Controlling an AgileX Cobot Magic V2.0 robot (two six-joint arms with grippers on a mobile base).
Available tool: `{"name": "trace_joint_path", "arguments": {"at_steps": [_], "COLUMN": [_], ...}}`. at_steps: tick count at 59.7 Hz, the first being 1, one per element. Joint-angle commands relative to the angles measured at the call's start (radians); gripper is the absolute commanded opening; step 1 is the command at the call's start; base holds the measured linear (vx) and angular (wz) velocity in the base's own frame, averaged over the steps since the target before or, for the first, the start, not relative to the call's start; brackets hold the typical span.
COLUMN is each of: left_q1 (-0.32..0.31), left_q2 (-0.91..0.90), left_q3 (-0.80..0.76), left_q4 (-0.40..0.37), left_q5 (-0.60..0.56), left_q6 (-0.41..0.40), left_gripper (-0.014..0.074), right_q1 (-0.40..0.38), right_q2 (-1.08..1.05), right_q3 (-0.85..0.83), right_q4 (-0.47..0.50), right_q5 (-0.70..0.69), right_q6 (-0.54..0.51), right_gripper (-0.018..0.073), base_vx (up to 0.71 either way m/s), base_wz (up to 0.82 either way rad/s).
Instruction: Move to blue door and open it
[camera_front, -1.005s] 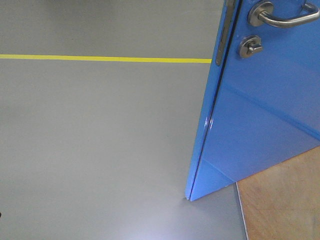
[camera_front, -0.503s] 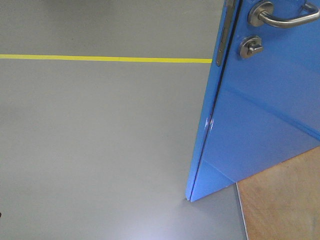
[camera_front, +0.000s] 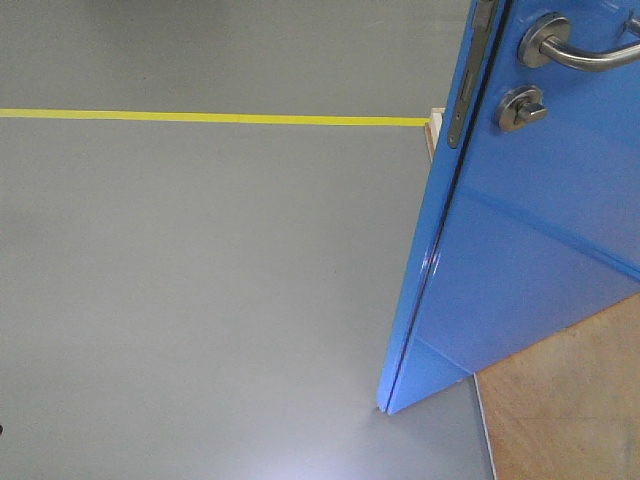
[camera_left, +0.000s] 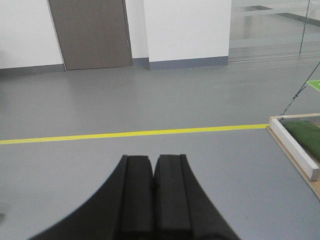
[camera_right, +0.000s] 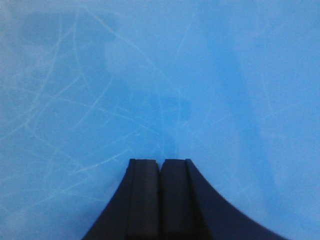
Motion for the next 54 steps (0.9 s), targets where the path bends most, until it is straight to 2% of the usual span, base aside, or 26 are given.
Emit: {"name": "trace_joint_path", "arguments": {"at_steps": [1,54], "left_q1": [-0.007,-0.007], "left_q2": [-0.014,-0.014], "left_q3": [0.006,0.006], "left_q4": [0.0,0.0], "left_q5": [-0.084,-0.084], "left_q6": [-0.003,-0.003], "left_gripper": [0.007,0.007], "right_q1": [0.0,0.0], "right_q2": [-0.035,-0.035], "right_q3": [-0.029,-0.029], "right_q4": [0.021,0.021], "right_q5": [-0.072,-0.072], "right_q6": [-0.011,-0.011], "right_gripper": [-0.0008,-0.0008], "base_vx": [0.0,0.02], "base_wz": [0.0,0.01]}}
